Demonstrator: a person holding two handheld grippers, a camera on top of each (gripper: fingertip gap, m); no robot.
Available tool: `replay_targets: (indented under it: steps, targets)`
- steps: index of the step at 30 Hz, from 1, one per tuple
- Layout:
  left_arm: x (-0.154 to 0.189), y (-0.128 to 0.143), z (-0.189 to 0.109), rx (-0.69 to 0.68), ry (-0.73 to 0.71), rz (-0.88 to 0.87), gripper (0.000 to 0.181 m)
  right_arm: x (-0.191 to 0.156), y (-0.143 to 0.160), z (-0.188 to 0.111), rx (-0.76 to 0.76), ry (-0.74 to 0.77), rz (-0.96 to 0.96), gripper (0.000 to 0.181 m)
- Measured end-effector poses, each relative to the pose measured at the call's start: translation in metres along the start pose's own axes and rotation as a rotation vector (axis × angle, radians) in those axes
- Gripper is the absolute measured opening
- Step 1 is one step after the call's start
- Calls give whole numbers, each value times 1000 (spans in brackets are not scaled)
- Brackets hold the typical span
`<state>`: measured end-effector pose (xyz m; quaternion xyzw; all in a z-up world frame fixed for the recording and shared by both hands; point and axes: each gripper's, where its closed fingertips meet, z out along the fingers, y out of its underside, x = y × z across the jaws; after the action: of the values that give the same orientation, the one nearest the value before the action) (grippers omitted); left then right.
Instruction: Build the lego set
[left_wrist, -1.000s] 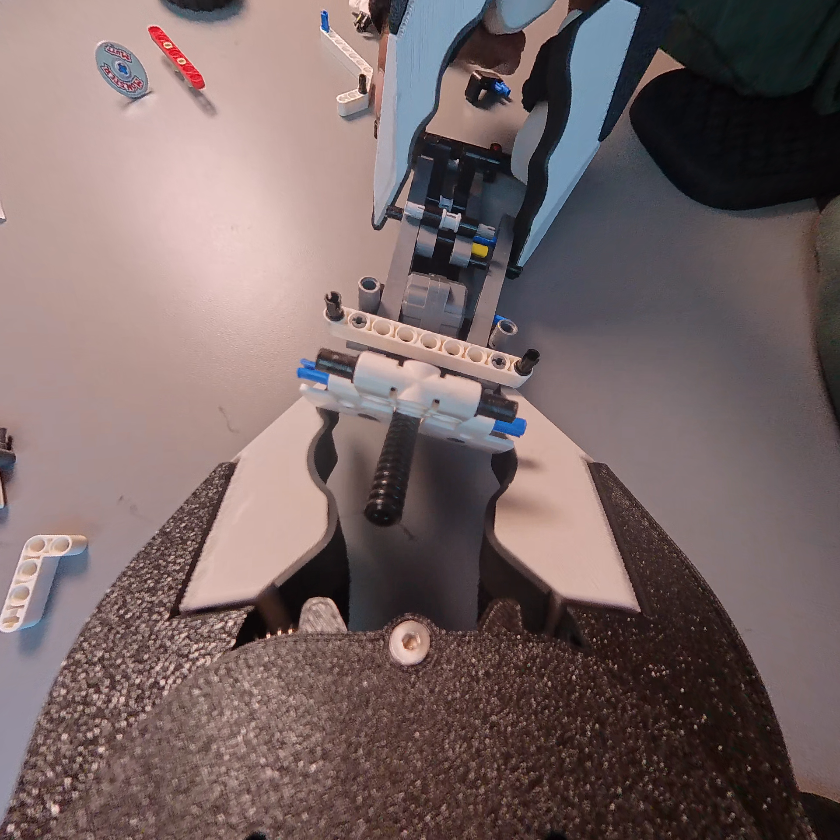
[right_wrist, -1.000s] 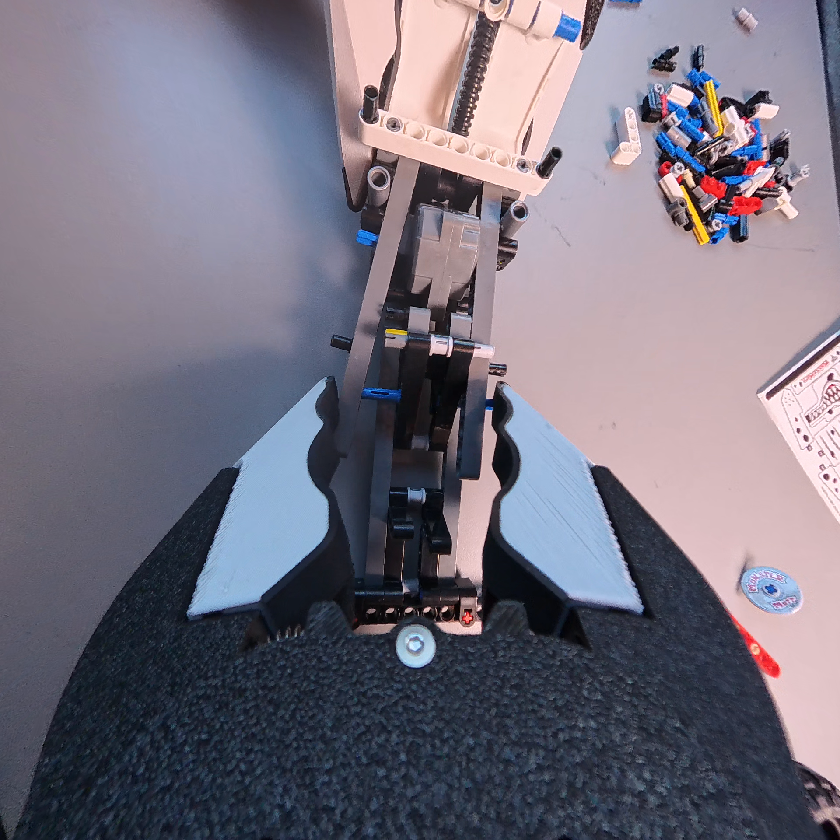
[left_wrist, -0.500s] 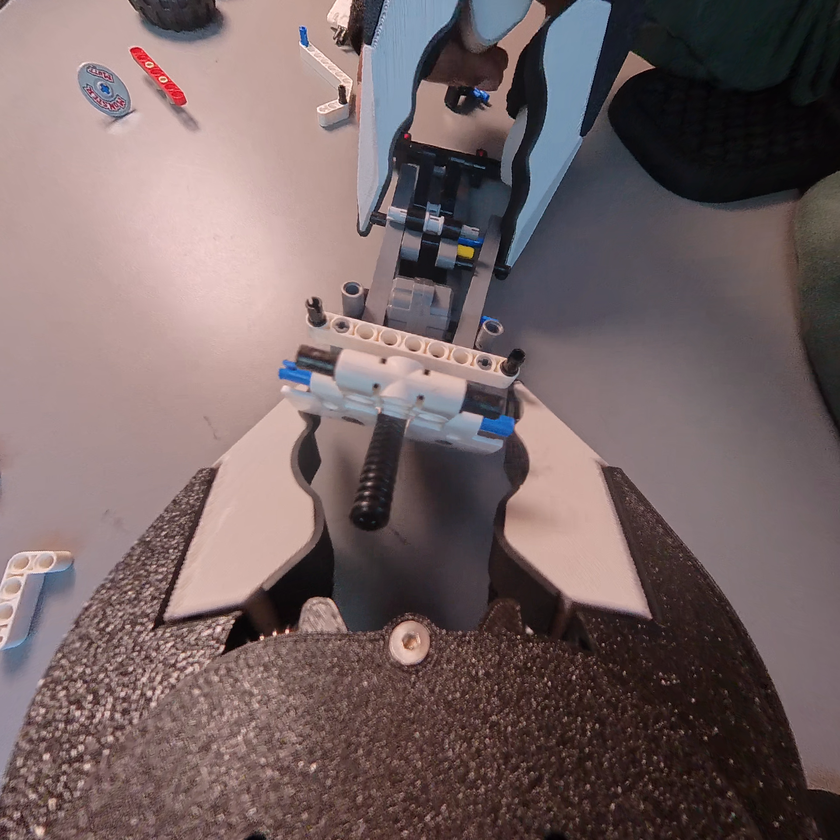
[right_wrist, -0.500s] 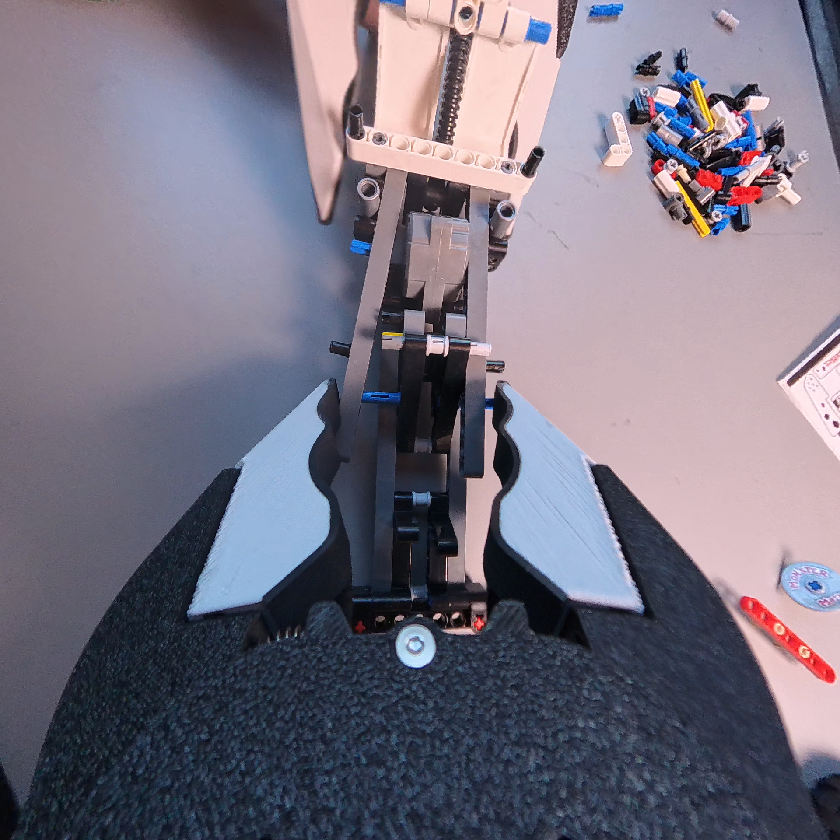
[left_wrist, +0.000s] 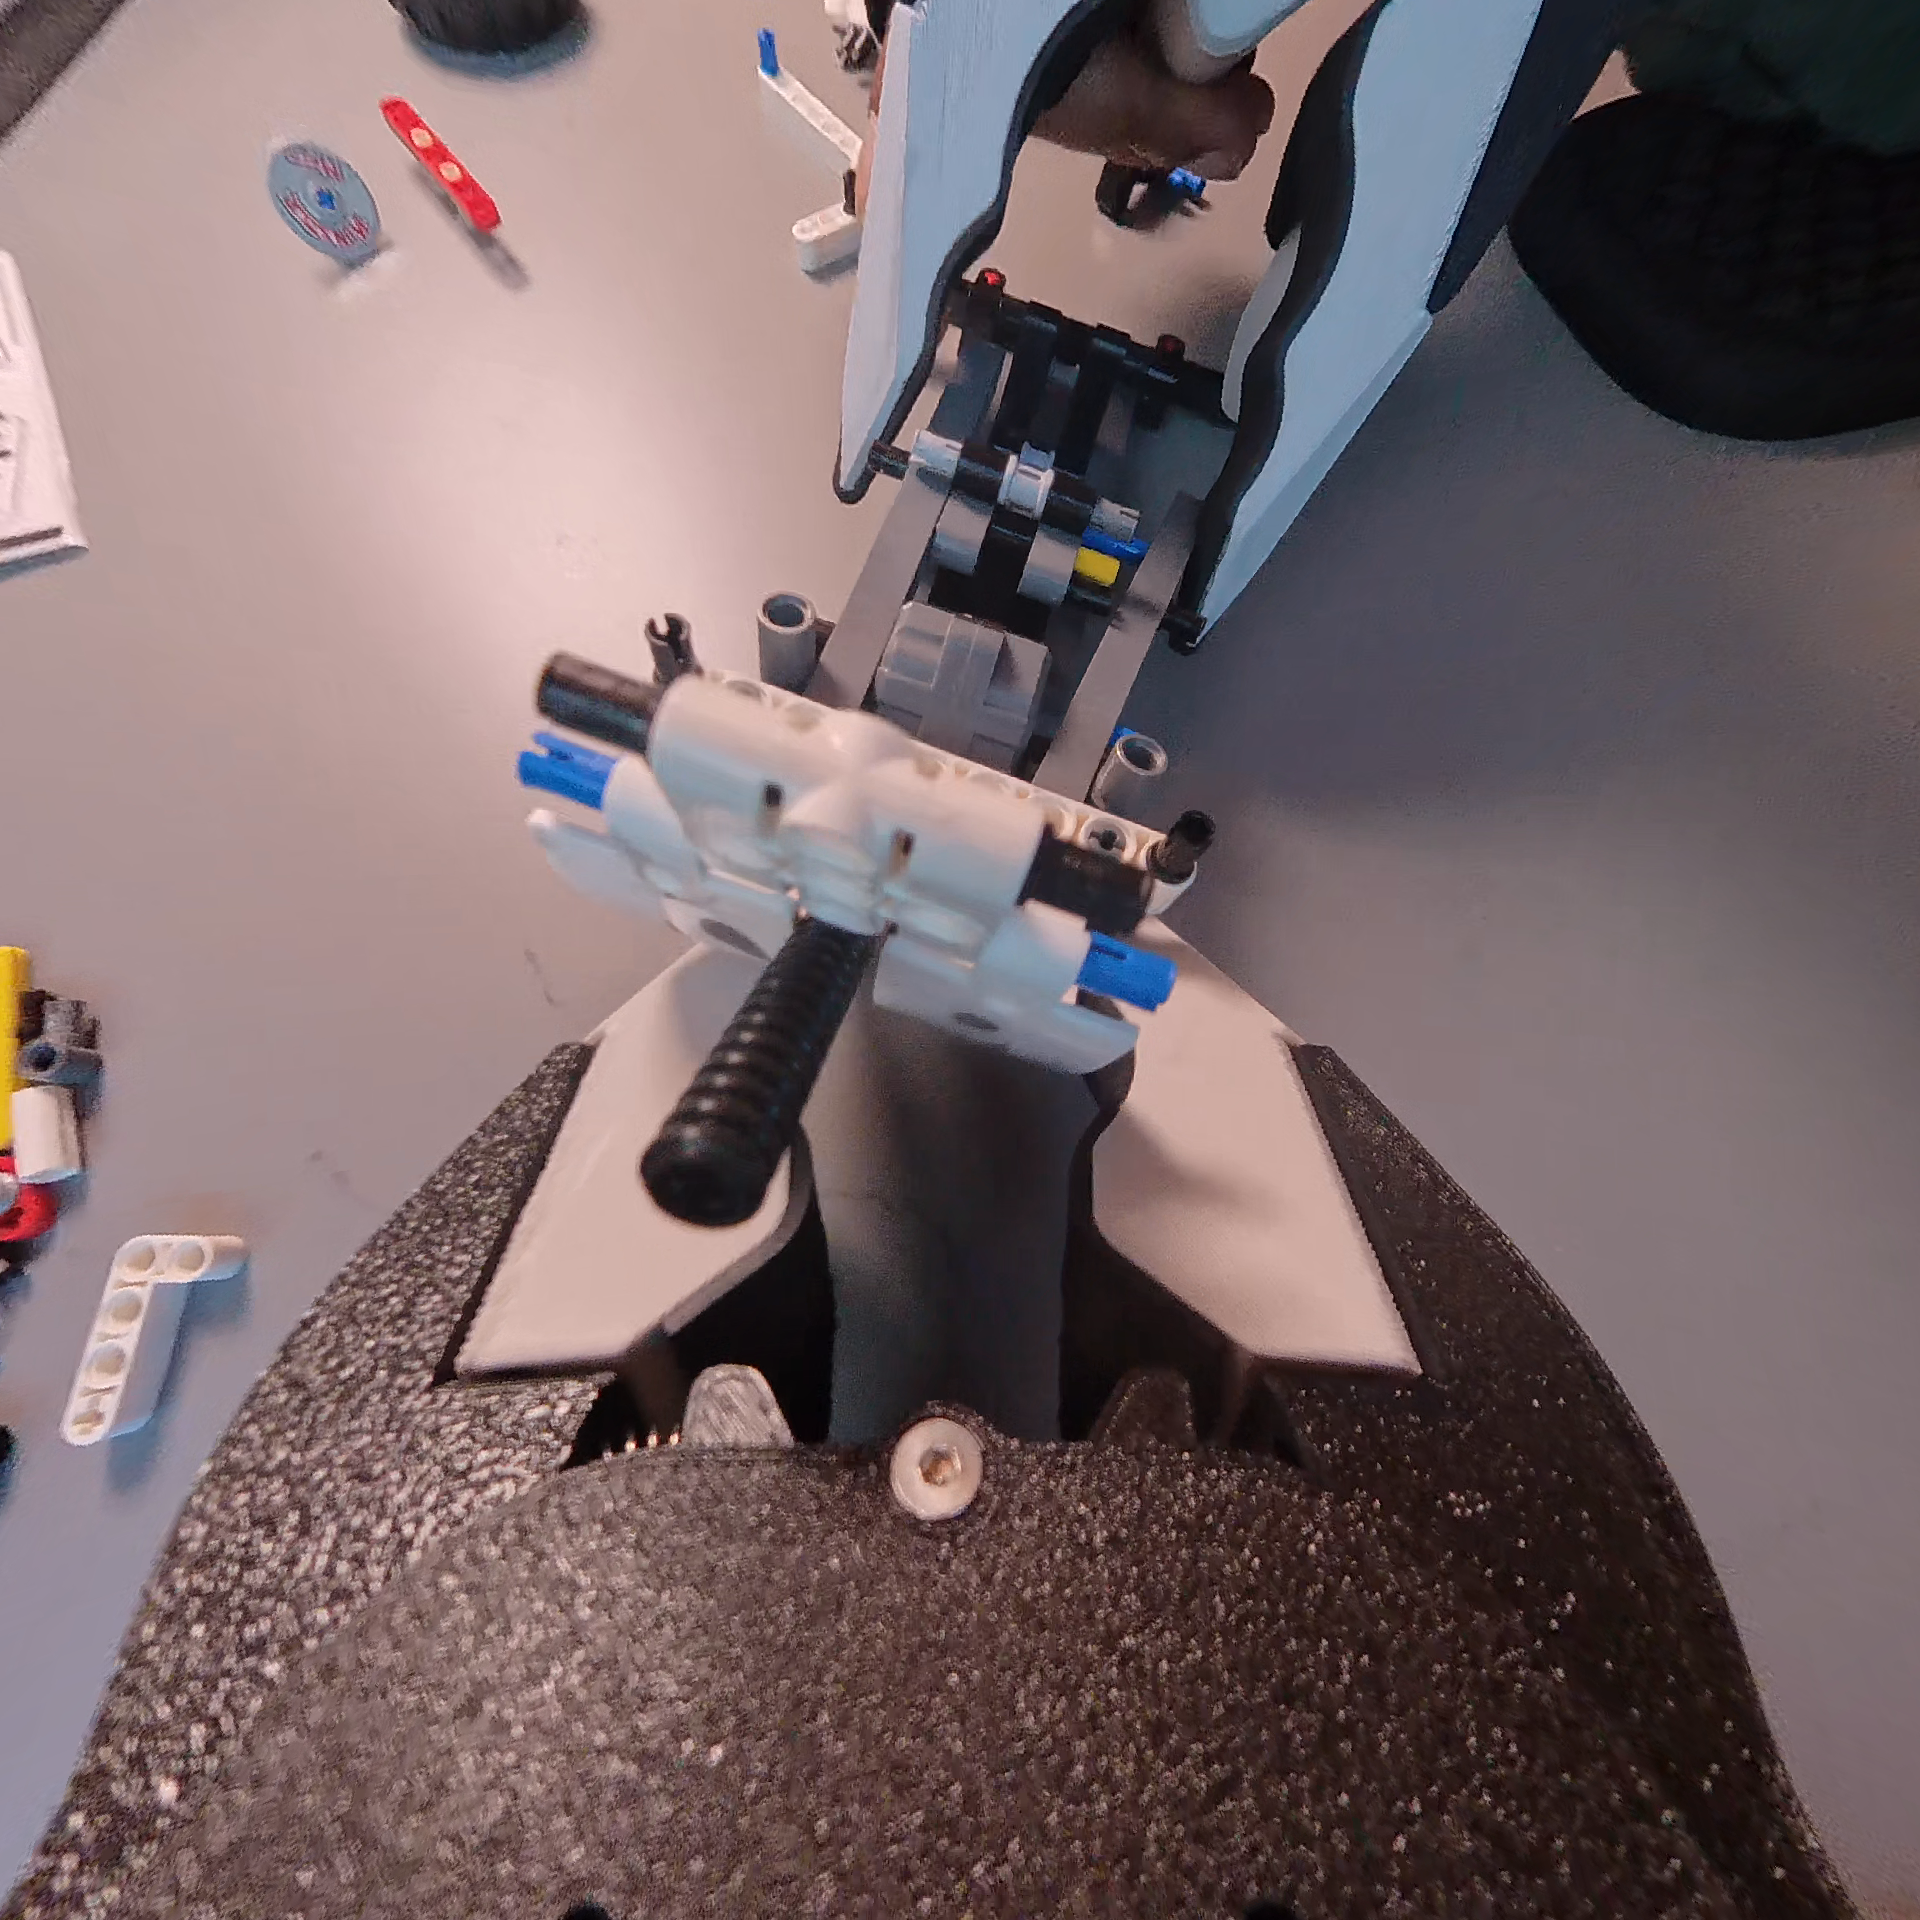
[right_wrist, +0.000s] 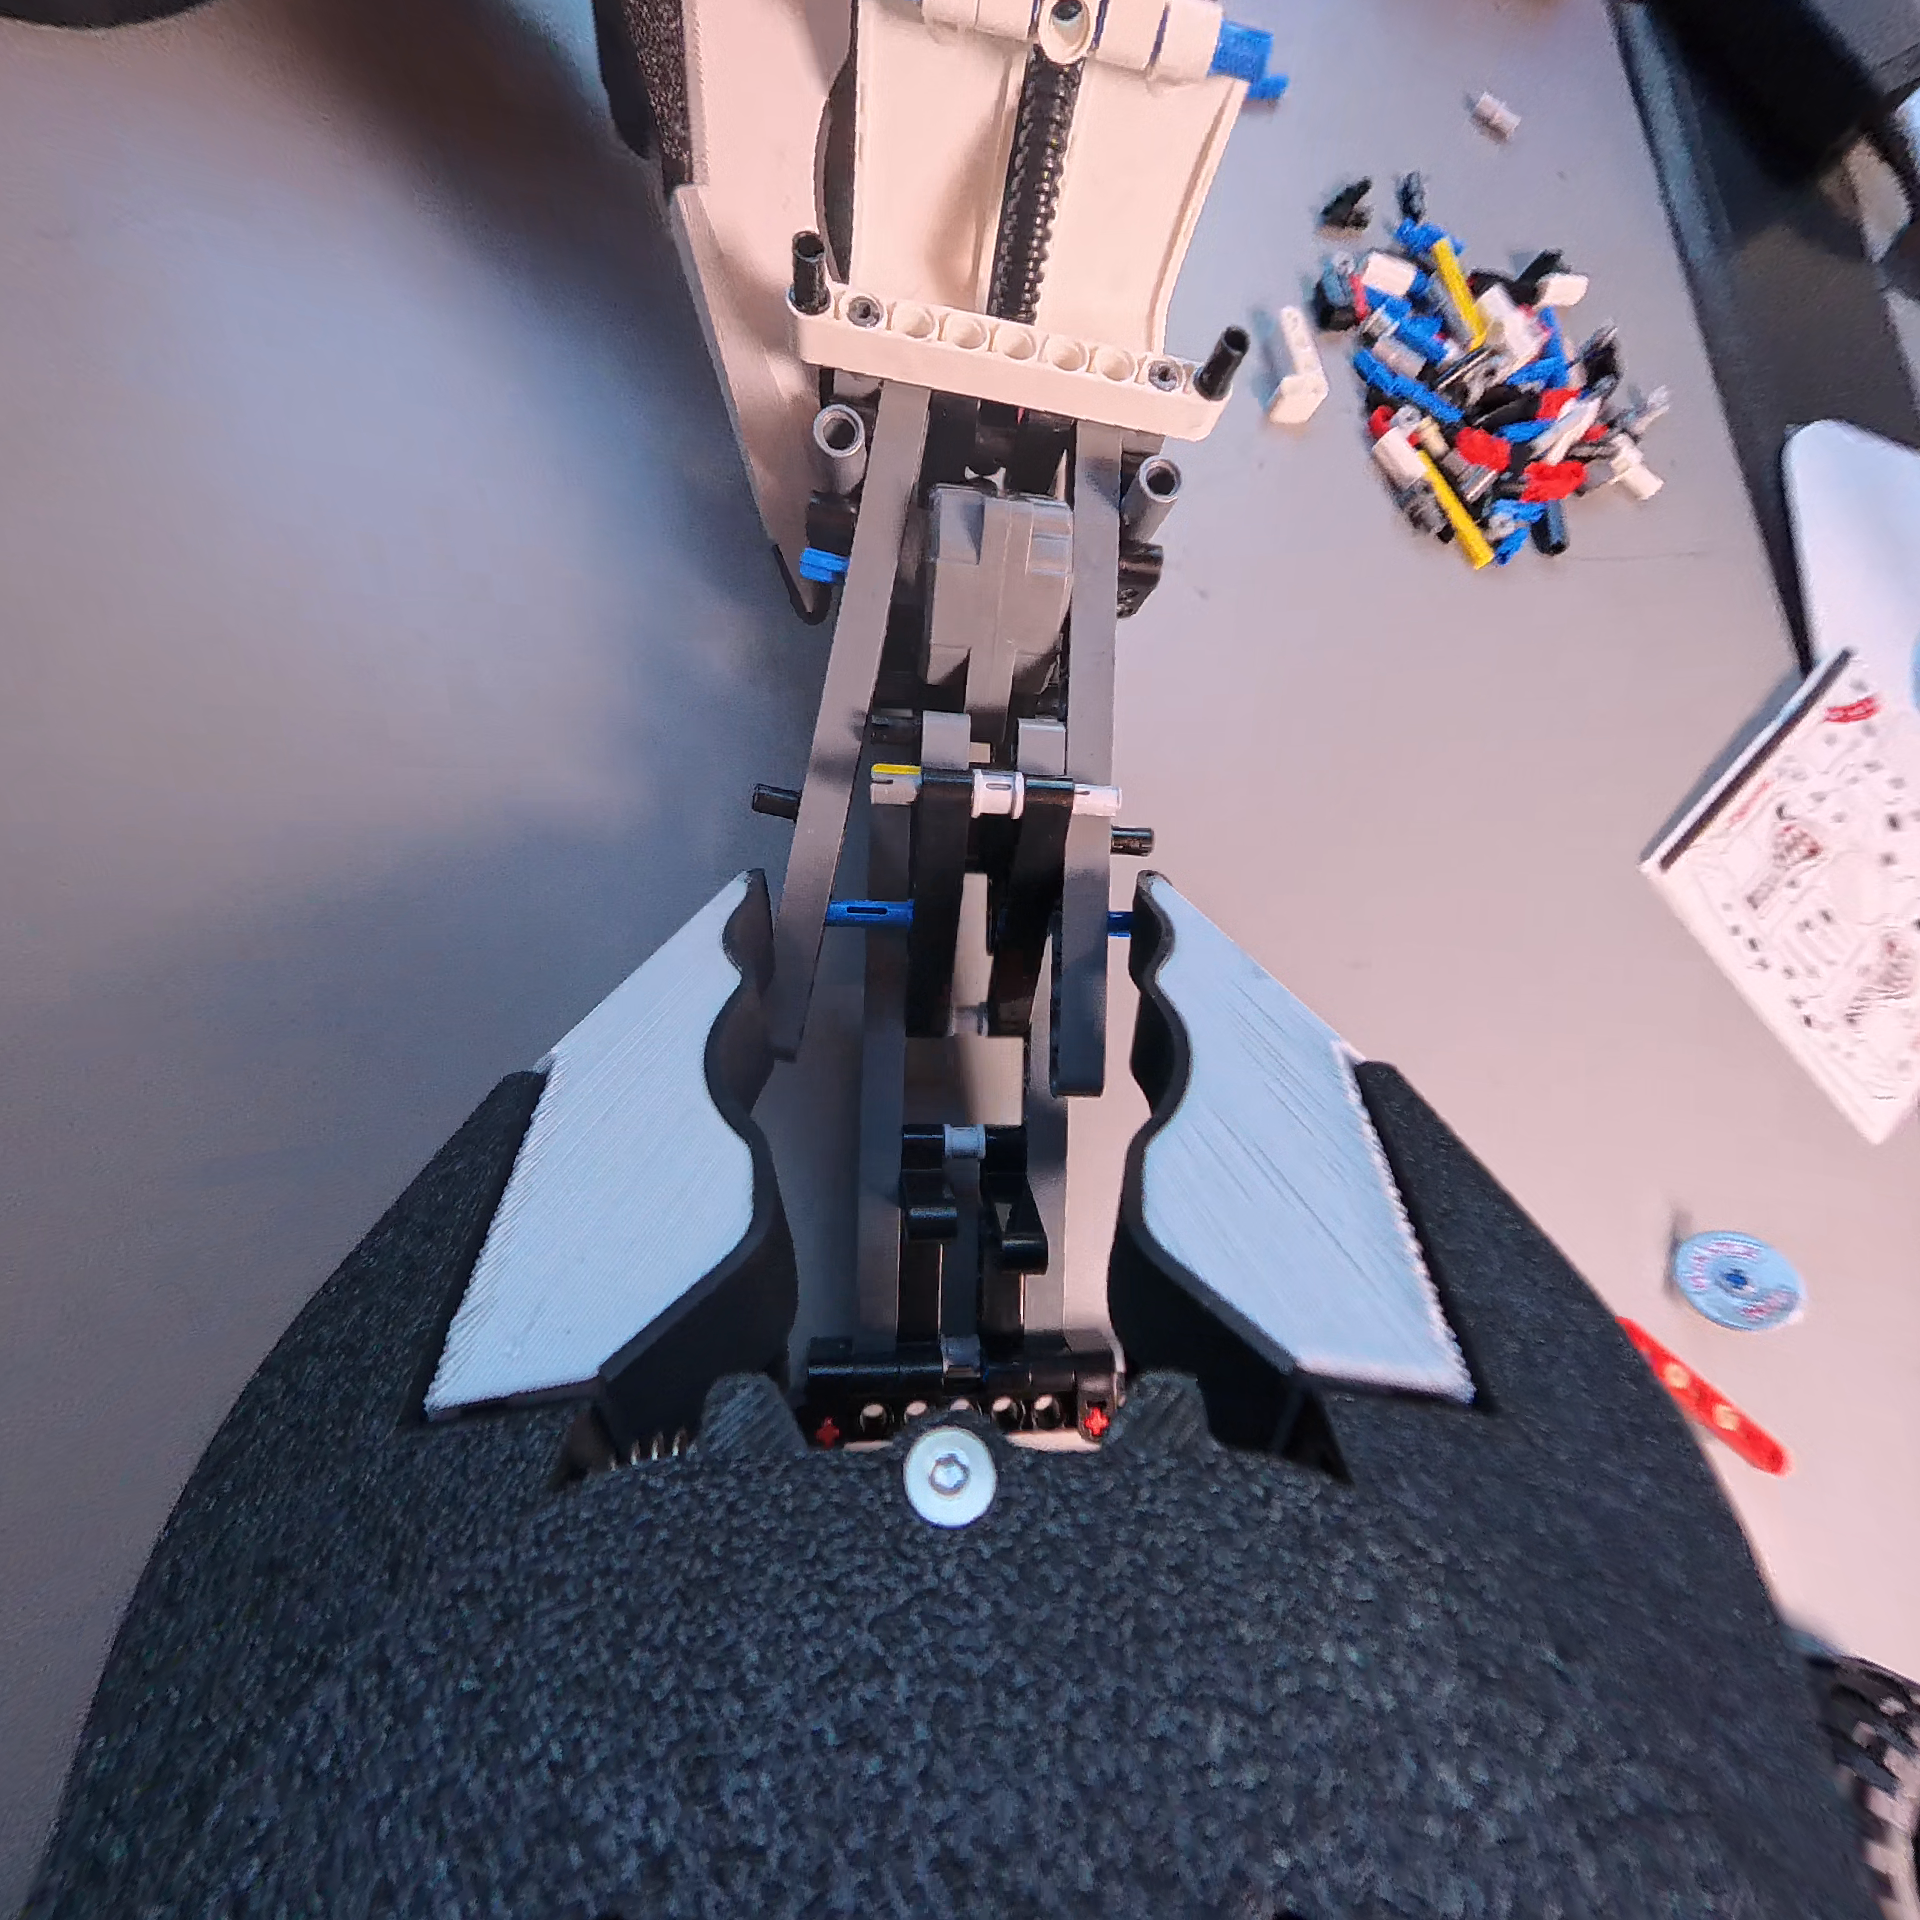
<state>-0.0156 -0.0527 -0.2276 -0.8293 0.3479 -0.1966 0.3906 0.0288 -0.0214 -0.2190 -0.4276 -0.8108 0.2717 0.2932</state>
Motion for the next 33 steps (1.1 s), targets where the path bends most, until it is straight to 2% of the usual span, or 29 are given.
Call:
replay_targets:
  steps: [2,4,5,7,10,12,20,22,29,33]
  targets:
    - [-4,-10,-9,70,-54,67,45,5,-8,-3,23,80,-49,68]
    - [-14,-26,-23,165,-154,132,31,10,-21,-9,81,160,-83,69]
    - [-14,-33,-29,202,-167,150,32,13,-25,-12,103,203,-112,68]
    - [-12,-42,-36,261,-177,177,37,17,-31,-17,130,268,-149,68]
    - [-7,-46,-36,277,-160,191,67,18,-43,-24,209,301,-159,68]
    - [-6,-48,-33,279,-171,196,76,16,-49,-27,232,315,-189,68]
    - [2,-60,-39,365,-148,211,75,12,-54,-30,268,298,-181,68]
    - [3,-61,-41,377,-131,204,73,12,-54,-28,279,266,-117,68]
    - [1,-62,-44,425,-71,100,78,15,-53,-27,412,38,290,68]
    - [-5,-68,-47,484,-62,14,65,13,-58,-31,513,-124,493,68]
